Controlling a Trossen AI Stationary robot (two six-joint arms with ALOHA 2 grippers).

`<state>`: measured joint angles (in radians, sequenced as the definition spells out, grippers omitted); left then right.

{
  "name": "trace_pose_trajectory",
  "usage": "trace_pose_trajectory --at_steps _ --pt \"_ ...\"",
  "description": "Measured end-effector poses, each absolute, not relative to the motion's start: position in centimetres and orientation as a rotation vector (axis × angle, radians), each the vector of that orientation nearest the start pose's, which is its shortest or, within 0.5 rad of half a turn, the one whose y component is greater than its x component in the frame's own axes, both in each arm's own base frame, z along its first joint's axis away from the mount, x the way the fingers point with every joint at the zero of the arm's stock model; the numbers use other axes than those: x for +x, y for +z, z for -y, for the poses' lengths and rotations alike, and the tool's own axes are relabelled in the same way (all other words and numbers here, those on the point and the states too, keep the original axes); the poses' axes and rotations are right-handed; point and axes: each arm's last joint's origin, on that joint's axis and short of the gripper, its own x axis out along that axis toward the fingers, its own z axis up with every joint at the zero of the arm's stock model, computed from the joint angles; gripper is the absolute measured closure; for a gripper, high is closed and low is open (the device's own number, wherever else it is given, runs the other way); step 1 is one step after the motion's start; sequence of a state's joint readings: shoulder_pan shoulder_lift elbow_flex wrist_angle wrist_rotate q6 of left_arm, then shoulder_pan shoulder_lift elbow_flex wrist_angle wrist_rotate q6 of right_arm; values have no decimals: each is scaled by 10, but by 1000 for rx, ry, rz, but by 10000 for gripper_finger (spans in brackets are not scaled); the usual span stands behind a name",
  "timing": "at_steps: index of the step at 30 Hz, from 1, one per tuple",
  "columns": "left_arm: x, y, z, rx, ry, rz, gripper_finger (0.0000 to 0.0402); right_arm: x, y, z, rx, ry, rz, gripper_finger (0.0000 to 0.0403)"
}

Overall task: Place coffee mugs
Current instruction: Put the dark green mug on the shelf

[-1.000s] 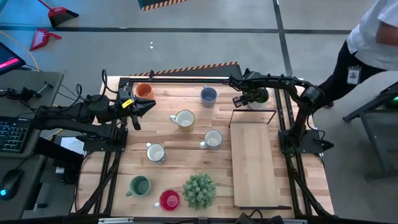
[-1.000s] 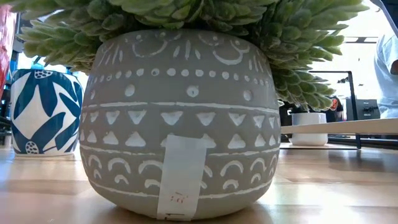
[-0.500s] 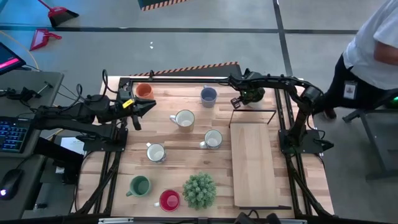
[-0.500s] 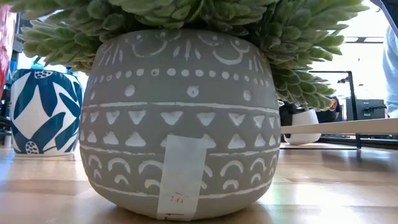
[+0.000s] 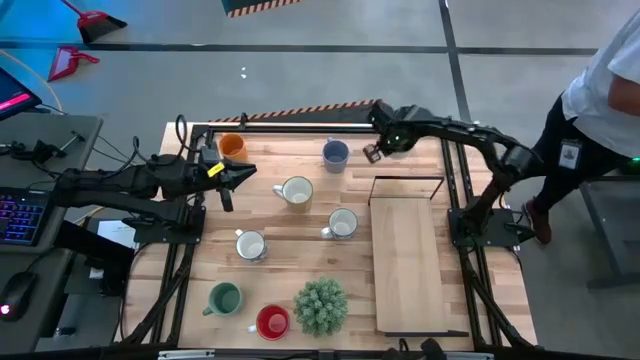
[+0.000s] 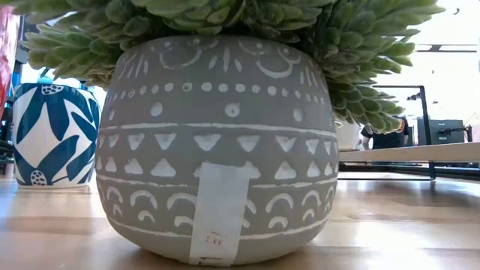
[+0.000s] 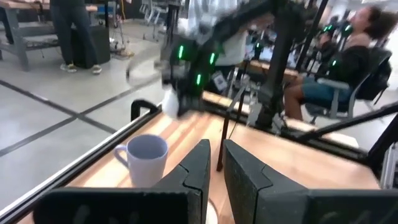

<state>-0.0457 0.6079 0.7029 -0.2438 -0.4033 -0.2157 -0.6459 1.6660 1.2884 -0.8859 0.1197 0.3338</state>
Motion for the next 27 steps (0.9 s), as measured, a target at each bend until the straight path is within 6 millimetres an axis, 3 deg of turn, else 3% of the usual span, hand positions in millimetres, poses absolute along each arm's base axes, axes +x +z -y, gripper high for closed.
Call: trace_pose_trajectory --at_steps 6,10,12,17,27 --pt "141 320 -5 -161 373 -136 366 246 318 182 564 -780 -872 401" --pt "141 320 -5 -147 374 -135 366 234 365 158 491 -719 -741 402" --pt "141 320 -5 -147 376 -134 366 228 379 143 472 -681 -723 402" --pt "141 320 -5 -146 376 -134 366 224 397 107 441 -585 -717 402" --pt "141 320 -5 -145 379 -134 366 236 387 34 409 -451 -878 402"
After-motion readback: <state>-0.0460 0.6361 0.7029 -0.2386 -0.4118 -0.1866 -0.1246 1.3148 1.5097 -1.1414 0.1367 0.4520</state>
